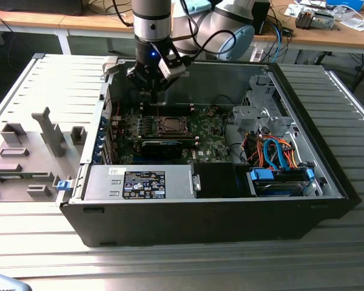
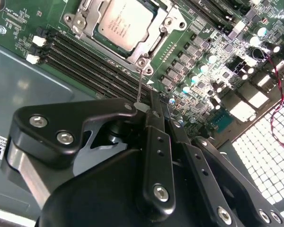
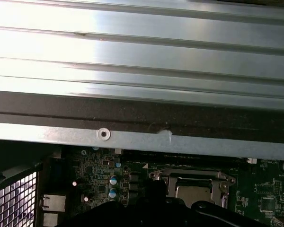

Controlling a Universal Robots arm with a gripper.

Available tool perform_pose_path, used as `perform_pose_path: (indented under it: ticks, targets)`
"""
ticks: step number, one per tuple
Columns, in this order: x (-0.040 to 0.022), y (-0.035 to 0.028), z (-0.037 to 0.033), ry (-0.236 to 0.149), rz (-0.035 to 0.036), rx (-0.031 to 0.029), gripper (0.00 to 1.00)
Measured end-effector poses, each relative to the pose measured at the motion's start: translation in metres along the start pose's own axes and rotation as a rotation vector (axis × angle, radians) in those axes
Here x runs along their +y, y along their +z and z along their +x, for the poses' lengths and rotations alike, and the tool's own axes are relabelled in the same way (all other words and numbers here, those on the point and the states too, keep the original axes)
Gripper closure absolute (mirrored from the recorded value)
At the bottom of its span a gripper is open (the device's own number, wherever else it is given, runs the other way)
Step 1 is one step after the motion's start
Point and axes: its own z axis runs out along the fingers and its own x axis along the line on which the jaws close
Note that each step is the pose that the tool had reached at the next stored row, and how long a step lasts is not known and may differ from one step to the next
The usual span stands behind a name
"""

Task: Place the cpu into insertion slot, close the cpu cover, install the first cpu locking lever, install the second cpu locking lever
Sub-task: 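Install the first cpu locking lever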

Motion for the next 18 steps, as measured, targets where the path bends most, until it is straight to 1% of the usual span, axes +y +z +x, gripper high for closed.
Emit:
perform_pose_path:
  ticks: [8, 14, 18]
  targets:
    - [-0.0004, 0.0001, -0.0066, 0.000, 0.0007, 0.0000, 0.89]
    - [-0.0009, 0.0001, -0.0133, 0.000, 0.0010, 0.0001, 0.89]
    - [-0.0011, 0.0001, -0.0160, 0.000, 0.0009, 0.0001, 0.89]
